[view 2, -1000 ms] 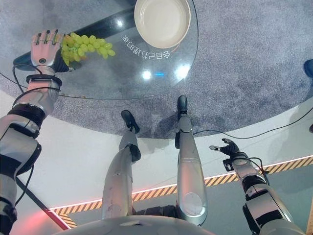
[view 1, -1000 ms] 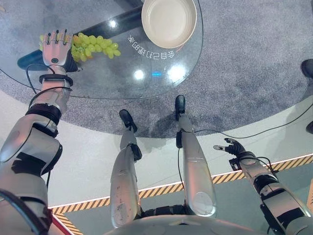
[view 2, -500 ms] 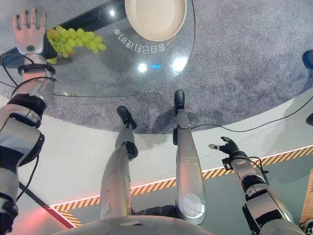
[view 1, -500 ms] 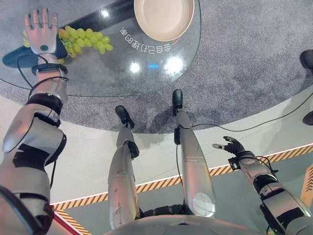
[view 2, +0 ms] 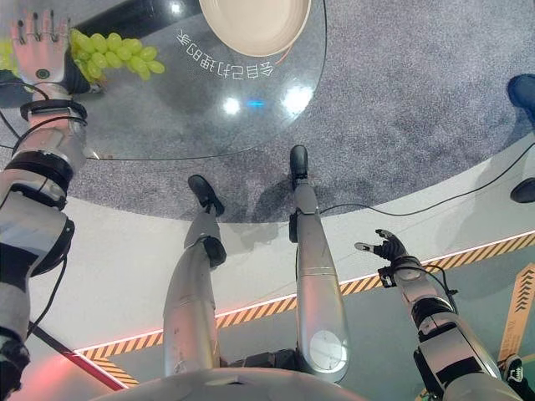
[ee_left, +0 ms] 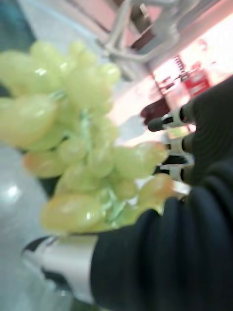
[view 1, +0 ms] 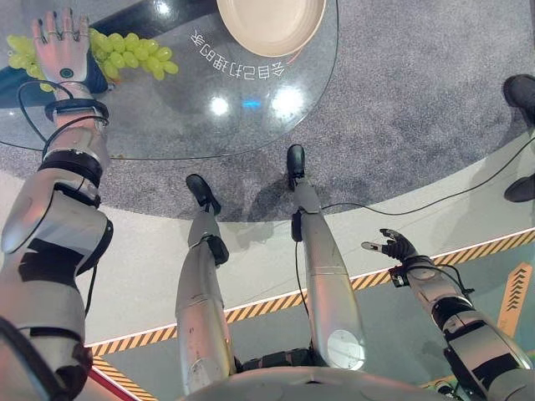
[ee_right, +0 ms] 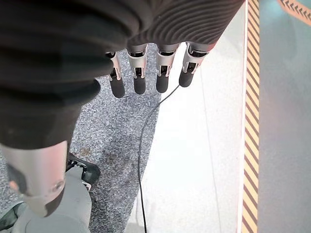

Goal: Pick up fruits into the plate

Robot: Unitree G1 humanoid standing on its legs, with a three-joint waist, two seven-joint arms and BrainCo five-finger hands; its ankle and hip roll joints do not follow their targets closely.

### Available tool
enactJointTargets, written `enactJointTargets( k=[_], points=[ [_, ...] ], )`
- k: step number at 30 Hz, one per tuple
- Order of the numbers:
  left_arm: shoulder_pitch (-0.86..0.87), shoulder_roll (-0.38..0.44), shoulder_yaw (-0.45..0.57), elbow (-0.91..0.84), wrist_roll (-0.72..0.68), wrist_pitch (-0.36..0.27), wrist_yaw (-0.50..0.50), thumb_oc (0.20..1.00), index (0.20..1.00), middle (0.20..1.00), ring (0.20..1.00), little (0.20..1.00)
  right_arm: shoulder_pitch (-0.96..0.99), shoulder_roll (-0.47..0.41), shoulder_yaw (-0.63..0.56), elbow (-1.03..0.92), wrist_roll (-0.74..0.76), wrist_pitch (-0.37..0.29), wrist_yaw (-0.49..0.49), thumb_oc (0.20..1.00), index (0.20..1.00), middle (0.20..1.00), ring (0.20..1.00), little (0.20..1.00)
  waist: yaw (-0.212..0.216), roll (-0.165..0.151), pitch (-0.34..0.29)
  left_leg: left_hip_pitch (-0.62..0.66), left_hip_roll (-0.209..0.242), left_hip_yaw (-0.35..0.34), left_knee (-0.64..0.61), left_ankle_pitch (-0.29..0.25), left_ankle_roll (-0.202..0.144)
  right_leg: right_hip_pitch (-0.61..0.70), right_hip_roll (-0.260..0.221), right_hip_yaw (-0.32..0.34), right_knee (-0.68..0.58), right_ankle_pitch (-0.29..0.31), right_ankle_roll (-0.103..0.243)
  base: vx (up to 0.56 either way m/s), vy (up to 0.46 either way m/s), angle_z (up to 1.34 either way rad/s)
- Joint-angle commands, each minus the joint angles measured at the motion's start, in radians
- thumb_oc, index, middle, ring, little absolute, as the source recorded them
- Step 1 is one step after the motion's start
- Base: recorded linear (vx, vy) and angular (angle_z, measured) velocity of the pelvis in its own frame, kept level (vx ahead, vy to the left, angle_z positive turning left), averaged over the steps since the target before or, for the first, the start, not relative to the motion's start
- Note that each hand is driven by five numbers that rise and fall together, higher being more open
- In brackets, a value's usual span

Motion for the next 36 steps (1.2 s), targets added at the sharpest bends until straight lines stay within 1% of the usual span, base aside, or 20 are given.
enactJointTargets(
  k=[1,3,4,5,7,11,17,19,20,21,24,25,28,29,30,32,34,36],
  points=[
    [-0.012,0.038,-0.018,0.060,-0.022,-0.031,-0.069,1.000,1.000,1.000,1.000,1.000,0.030,-0.030,0.029,-0.034,0.023,0.011,-0.023,1.000,1.000,1.000,1.000,1.000,-0.001,-0.031,-0.004,-0.055,-0.072,-0.055,0.132,-0.149,-0.013,0.005,0.076,-0.004,0.057,-0.094,-0.013,0.00,0.000,0.00],
    [-0.003,0.035,-0.040,0.066,-0.058,-0.042,-0.127,1.000,1.000,1.000,1.000,1.000,0.026,-0.040,0.025,-0.043,0.028,0.014,-0.029,1.000,1.000,1.000,1.000,1.000,-0.004,-0.029,-0.004,-0.058,-0.072,-0.051,0.131,-0.147,-0.013,0.002,0.075,-0.003,0.054,-0.091,-0.013,0.00,0.015,-0.01],
    [-0.001,0.035,-0.047,0.067,-0.066,-0.036,-0.151,1.000,1.000,1.000,1.000,1.000,0.026,-0.043,0.023,-0.045,0.028,0.014,-0.032,1.000,1.000,1.000,1.000,1.000,-0.005,-0.029,-0.004,-0.060,-0.071,-0.050,0.131,-0.148,-0.013,-0.001,0.074,-0.004,0.052,-0.090,-0.012,0.08,0.037,-0.03],
    [0.013,0.033,-0.051,0.068,-0.078,-0.036,-0.165,1.000,1.000,1.000,1.000,1.000,0.035,-0.045,0.025,-0.044,0.028,0.014,-0.031,1.000,1.000,1.000,1.000,1.000,-0.003,-0.026,-0.004,-0.037,-0.069,-0.060,0.142,-0.185,-0.020,0.023,0.079,-0.002,0.063,-0.123,-0.006,0.08,0.035,-0.03],
    [0.018,0.037,-0.057,0.066,-0.108,-0.022,-0.201,1.000,1.000,1.000,1.000,1.000,0.038,-0.050,0.019,-0.046,0.029,0.013,-0.035,1.000,1.000,1.000,1.000,1.000,-0.006,-0.025,-0.004,-0.043,-0.068,-0.057,0.142,-0.184,-0.019,0.017,0.081,0.001,0.061,-0.121,-0.005,0.04,0.014,-0.01],
    [0.025,0.034,-0.061,0.072,-0.110,-0.006,-0.246,1.000,1.000,1.000,1.000,1.000,0.043,-0.058,0.015,-0.056,0.025,0.003,-0.036,1.000,1.000,1.000,1.000,1.000,-0.009,-0.026,-0.004,-0.051,-0.067,-0.056,0.141,-0.181,-0.020,0.012,0.082,0.004,0.056,-0.117,-0.005,0.00,0.000,0.00],
    [0.035,0.032,-0.059,0.085,-0.122,0.062,-0.298,1.000,1.000,1.000,1.000,1.000,0.036,-0.066,0.022,-0.103,0.029,-0.008,-0.051,1.000,1.000,1.000,1.000,1.000,-0.009,-0.033,-0.004,-0.054,-0.071,-0.061,0.127,-0.175,-0.021,0.013,0.083,0.006,0.033,-0.104,0.000,0.00,0.000,0.00],
    [0.040,0.031,-0.056,0.094,-0.117,0.085,-0.328,0.671,0.671,0.671,0.671,0.671,0.032,-0.070,0.023,-0.128,0.036,-0.007,-0.064,1.000,1.000,1.000,1.000,1.000,-0.009,-0.037,-0.004,-0.059,-0.070,-0.064,0.127,-0.175,-0.021,0.010,0.083,0.005,0.033,-0.103,0.001,0.00,0.000,0.00],
    [0.045,0.030,-0.055,0.099,-0.112,0.090,-0.330,0.385,0.385,0.385,0.385,0.385,0.030,-0.072,0.022,-0.137,0.040,-0.004,-0.068,1.000,1.000,1.000,1.000,1.000,-0.009,-0.039,-0.004,-0.061,-0.070,-0.066,0.128,-0.175,-0.021,0.009,0.084,0.004,0.035,-0.103,0.000,0.00,0.000,0.00],
    [0.055,0.026,-0.050,0.109,-0.105,0.096,-0.321,0.200,0.200,0.200,0.200,0.200,0.026,-0.074,0.021,-0.147,0.043,0.001,-0.075,1.000,1.000,1.000,1.000,1.000,-0.008,-0.043,-0.004,-0.064,-0.069,-0.070,0.130,-0.175,-0.020,0.008,0.087,0.004,0.041,-0.106,0.000,0.00,0.000,0.00],
    [0.075,0.017,-0.038,0.128,-0.055,0.098,-0.339,0.200,0.200,0.200,0.200,0.200,0.017,-0.075,0.023,-0.154,0.048,-0.007,-0.081,1.000,1.000,1.000,1.000,1.000,-0.006,-0.053,-0.004,-0.068,-0.067,-0.076,0.129,-0.175,-0.020,0.007,0.093,0.004,0.043,-0.106,-0.001,-0.02,-0.032,-0.01],
    [0.066,0.021,-0.035,0.129,-0.024,0.106,-0.376,0.200,0.200,0.200,0.200,0.200,0.004,-0.075,0.018,-0.158,0.050,-0.008,-0.081,1.000,1.000,1.000,1.000,1.000,-0.009,-0.059,-0.004,-0.094,-0.069,-0.066,0.116,-0.137,-0.013,-0.018,0.091,0.002,0.031,-0.072,-0.007,-0.08,-0.073,-0.03],
    [0.102,0.010,-0.030,0.145,0.041,0.120,-0.392,0.200,0.200,0.200,0.200,0.200,-0.009,-0.079,0.021,-0.161,0.063,-0.007,-0.082,1.000,1.000,1.000,1.000,1.000,-0.005,-0.071,-0.004,-0.098,-0.066,-0.071,0.115,-0.135,-0.016,-0.015,0.097,0.000,0.030,-0.072,-0.010,-0.01,-0.040,-0.04],
    [0.117,0.005,-0.031,0.145,0.050,0.123,-0.395,0.200,0.200,0.200,0.200,0.200,0.000,-0.077,0.025,-0.161,0.065,-0.006,-0.081,1.000,1.000,1.000,1.000,1.000,-0.002,-0.070,-0.004,-0.073,-0.063,-0.083,0.124,-0.171,-0.023,0.011,0.101,-0.001,0.040,-0.105,-0.004,0.00,-0.034,-0.03],
    [0.117,0.002,-0.033,0.143,0.072,0.129,-0.391,0.200,0.200,0.200,0.200,0.200,-0.011,-0.079,0.022,-0.166,0.070,-0.002,-0.080,1.000,1.000,1.000,1.000,1.000,-0.004,-0.077,-0.004,-0.097,-0.065,-0.075,0.116,-0.135,-0.016,-0.012,0.099,-0.002,0.032,-0.073,-0.010,0.00,-0.044,-0.02],
    [0.134,-0.008,-0.040,0.138,0.132,0.135,-0.393,0.200,0.200,0.200,0.200,0.200,-0.015,-0.077,0.022,-0.175,0.075,0.004,-0.078,1.000,1.000,1.000,1.000,1.000,-0.002,-0.088,-0.004,-0.094,-0.065,-0.080,0.113,-0.137,-0.014,-0.008,0.105,-0.005,0.033,-0.074,-0.010,-0.03,-0.054,0.01],
    [0.145,-0.012,-0.038,0.139,0.160,0.136,-0.381,0.200,0.200,0.200,0.200,0.200,-0.024,-0.078,0.023,-0.174,0.080,0.005,-0.073,1.000,1.000,1.000,1.000,1.000,0.000,-0.092,-0.004,-0.093,-0.066,-0.084,0.105,-0.134,-0.015,-0.004,0.108,-0.006,0.027,-0.073,-0.010,0.00,-0.015,0.02],
    [0.154,-0.015,-0.042,0.138,0.161,0.138,-0.371,0.200,0.200,0.200,0.200,0.200,-0.027,-0.078,0.026,-0.175,0.087,0.004,-0.077,1.000,1.000,1.000,1.000,1.000,0.002,-0.093,-0.004,-0.092,-0.068,-0.086,0.105,-0.133,-0.016,-0.001,0.108,-0.007,0.024,-0.072,-0.011,0.00,0.000,0.00]
  ],
)
